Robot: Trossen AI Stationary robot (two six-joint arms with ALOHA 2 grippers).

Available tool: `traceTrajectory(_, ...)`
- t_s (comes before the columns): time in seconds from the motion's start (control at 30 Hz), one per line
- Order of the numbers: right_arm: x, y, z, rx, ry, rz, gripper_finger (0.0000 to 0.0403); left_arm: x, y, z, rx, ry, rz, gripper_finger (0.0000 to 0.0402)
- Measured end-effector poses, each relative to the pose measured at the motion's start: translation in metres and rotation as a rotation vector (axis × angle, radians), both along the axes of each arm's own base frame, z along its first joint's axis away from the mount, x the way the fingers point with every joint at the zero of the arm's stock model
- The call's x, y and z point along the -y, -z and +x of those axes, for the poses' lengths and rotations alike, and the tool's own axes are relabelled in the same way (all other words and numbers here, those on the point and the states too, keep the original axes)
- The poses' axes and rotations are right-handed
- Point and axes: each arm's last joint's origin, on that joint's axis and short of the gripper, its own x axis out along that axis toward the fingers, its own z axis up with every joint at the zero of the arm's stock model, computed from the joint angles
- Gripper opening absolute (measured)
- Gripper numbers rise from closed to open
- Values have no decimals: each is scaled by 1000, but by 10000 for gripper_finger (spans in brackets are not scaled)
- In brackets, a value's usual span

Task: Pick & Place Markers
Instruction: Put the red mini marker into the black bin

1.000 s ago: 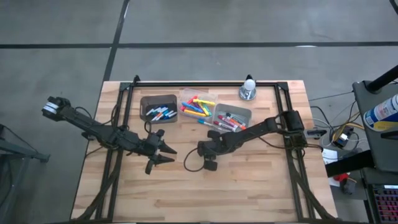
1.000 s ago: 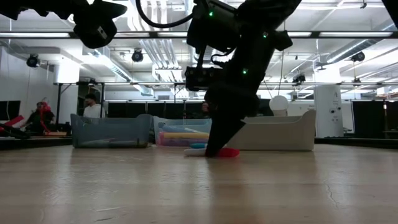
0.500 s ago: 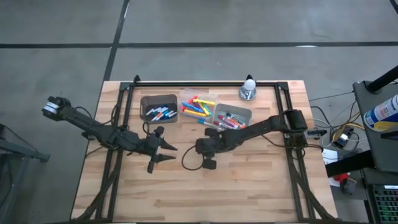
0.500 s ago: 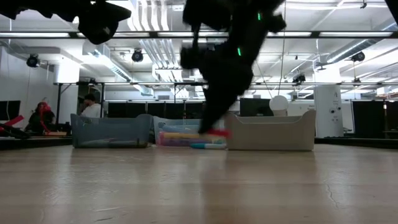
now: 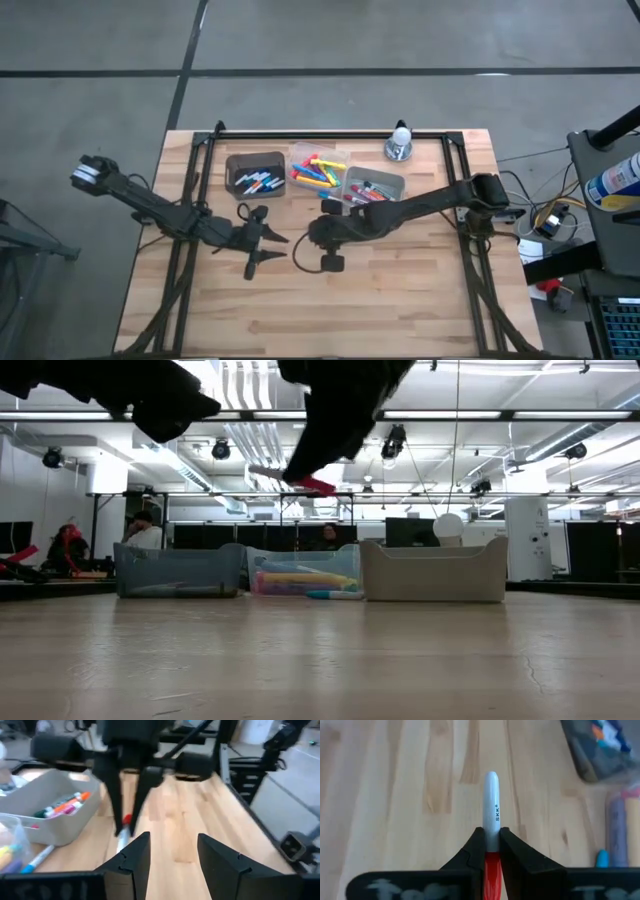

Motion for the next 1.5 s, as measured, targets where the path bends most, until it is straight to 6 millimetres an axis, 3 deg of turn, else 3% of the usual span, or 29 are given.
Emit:
traceTrajectory(0.3, -7, -18, 4, 56, -35, -10, 27, -2, 5, 6, 0, -136, 74, 156)
traceTrajectory(0.93, -9, -31, 8, 102, -46, -14, 27, -1, 10, 13, 11, -159, 96, 155)
traceTrajectory(1.5, -9, -32, 9, 110, -49, -15, 27, -1, 8, 14, 33, -165, 84, 102)
